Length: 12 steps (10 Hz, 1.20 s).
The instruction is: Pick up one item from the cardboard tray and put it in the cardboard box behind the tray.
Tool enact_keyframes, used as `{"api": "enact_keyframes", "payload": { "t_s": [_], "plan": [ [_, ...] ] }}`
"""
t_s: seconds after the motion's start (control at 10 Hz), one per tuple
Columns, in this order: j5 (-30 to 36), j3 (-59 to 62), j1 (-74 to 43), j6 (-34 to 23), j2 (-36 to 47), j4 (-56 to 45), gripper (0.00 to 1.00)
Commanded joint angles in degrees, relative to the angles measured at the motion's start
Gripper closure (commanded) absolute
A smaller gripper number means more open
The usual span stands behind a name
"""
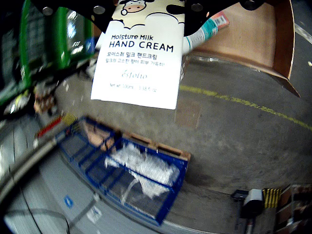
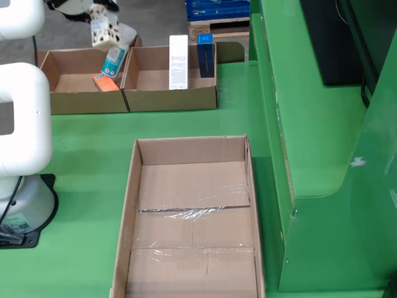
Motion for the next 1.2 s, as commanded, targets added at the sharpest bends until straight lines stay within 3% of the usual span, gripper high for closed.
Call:
{"api": "enact_keyframes", "payload": {
  "t_s": [0.0, 0.3, 1.1],
  "plan": [
    [33.0, 1.7, -8.3, 12.4, 7.5, -18.0, 1.00],
    [37.9, 1.7, -9.2, 12.2, 4.3, -20.0, 1.00],
    [35.1, 1.7, -8.3, 12.7, -9.1, -6.5, 1.00]
  ]
}}
